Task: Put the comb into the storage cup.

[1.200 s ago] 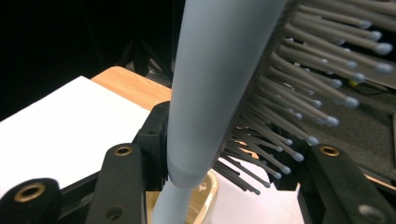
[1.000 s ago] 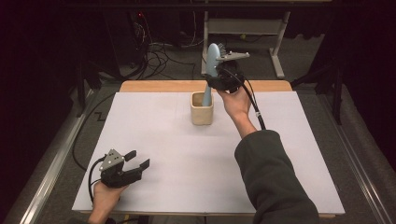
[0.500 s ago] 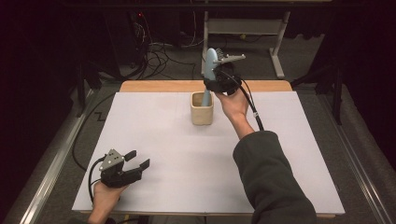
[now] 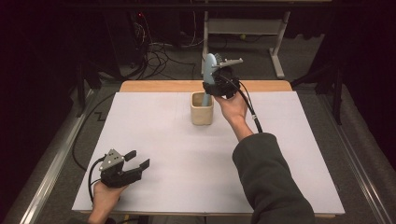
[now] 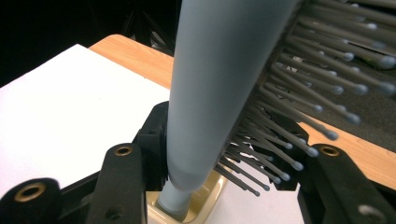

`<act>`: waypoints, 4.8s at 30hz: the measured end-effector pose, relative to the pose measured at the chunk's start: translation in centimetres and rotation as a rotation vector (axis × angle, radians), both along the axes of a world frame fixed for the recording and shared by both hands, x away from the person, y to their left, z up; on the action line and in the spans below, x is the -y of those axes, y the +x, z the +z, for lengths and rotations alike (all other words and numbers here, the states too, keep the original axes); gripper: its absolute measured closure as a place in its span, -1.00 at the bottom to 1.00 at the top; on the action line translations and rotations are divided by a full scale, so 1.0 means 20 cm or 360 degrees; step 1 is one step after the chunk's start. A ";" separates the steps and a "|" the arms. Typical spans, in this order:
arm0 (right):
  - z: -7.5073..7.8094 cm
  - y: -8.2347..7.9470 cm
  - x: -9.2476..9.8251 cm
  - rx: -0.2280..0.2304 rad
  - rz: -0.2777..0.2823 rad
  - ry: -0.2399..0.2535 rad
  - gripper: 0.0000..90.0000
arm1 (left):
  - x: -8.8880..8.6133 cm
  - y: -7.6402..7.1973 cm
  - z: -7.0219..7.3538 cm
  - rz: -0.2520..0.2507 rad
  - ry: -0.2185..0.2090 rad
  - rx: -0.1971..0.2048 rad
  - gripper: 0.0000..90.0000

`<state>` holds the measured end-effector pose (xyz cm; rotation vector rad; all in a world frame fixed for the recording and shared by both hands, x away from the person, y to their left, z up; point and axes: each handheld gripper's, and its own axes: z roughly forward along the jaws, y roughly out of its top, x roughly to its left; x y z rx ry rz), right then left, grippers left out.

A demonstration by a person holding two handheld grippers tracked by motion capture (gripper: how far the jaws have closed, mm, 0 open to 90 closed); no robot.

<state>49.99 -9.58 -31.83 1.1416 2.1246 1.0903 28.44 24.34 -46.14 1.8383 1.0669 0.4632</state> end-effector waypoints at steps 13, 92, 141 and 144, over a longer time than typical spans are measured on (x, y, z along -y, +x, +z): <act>-0.02 0.00 -0.02 -0.0019 0.0014 -0.0029 0.14 | 0.00 0.00 0.00 -0.0003 0.0000 0.0002 -0.26; -0.19 0.02 0.03 -0.0193 -0.0018 -0.0002 0.00 | 0.00 0.00 0.00 -0.0004 -0.0003 0.0005 -0.26; -0.20 -0.05 0.19 -0.0171 0.0023 0.0092 -0.25 | -0.01 0.00 0.00 0.0013 0.0000 0.0002 -0.26; -0.20 -0.05 0.20 -0.0164 0.0024 0.0093 -0.24 | -0.01 0.00 0.00 0.0014 0.0000 0.0003 -0.26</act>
